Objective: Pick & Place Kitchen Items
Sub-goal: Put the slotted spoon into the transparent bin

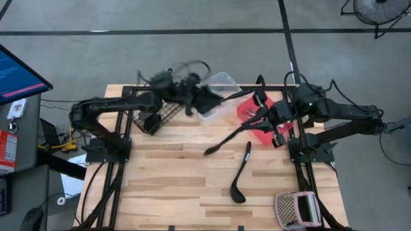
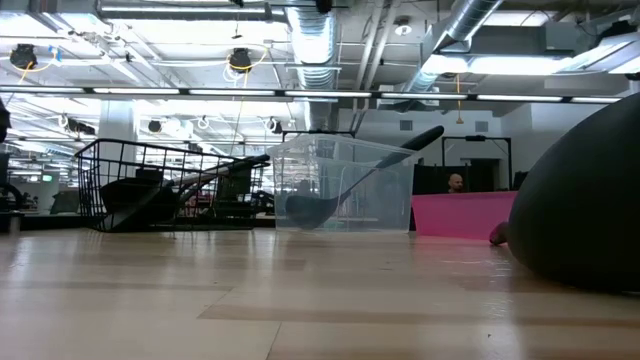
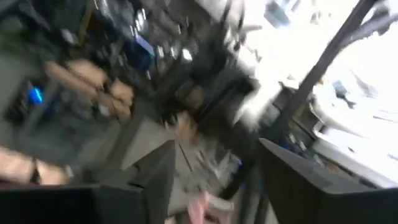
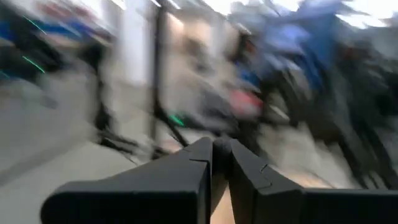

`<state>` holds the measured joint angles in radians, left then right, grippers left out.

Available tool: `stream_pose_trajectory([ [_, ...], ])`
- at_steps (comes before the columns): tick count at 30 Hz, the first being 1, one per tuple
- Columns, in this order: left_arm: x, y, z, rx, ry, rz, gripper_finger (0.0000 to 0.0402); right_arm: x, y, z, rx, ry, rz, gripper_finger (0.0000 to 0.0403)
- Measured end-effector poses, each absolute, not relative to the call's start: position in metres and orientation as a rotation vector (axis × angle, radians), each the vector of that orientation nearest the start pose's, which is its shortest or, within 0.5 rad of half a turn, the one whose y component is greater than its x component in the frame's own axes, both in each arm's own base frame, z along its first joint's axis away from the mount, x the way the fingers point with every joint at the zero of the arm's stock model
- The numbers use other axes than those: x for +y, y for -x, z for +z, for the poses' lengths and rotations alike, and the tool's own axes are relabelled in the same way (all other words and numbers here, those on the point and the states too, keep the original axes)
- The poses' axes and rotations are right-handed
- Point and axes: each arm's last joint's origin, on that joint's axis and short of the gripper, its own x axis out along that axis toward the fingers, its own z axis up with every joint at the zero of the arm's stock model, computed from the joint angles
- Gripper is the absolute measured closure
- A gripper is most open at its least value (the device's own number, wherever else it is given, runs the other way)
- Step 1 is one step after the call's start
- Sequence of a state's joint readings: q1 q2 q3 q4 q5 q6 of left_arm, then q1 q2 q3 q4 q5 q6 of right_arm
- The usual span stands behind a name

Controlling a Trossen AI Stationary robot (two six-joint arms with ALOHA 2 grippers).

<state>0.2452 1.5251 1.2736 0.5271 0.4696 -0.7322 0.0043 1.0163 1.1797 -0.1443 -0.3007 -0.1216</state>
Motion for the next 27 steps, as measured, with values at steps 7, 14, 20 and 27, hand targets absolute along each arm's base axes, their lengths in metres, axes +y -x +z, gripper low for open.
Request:
stream_pose_trajectory([
  [7,0.062,-0.280,0.445,-0.325,0.438,-0.159,0.0315,-0.022,-0.207,0.428,0.027,0.264,-0.254,0.0382],
  [14,0.026,-0.235,0.475,-0.429,0.297,-0.078,0.0395,-0.092,-0.249,0.394,0.173,0.242,-0.432,0.0383],
  [20,0.003,-0.220,0.482,-0.453,0.271,-0.052,0.0400,-0.145,-0.278,0.345,0.307,0.049,-0.328,0.0383],
  [27,-0.006,-0.220,0.481,-0.434,0.271,-0.052,0.0400,-0.165,-0.295,0.319,0.323,-0.070,-0.216,0.0384],
])
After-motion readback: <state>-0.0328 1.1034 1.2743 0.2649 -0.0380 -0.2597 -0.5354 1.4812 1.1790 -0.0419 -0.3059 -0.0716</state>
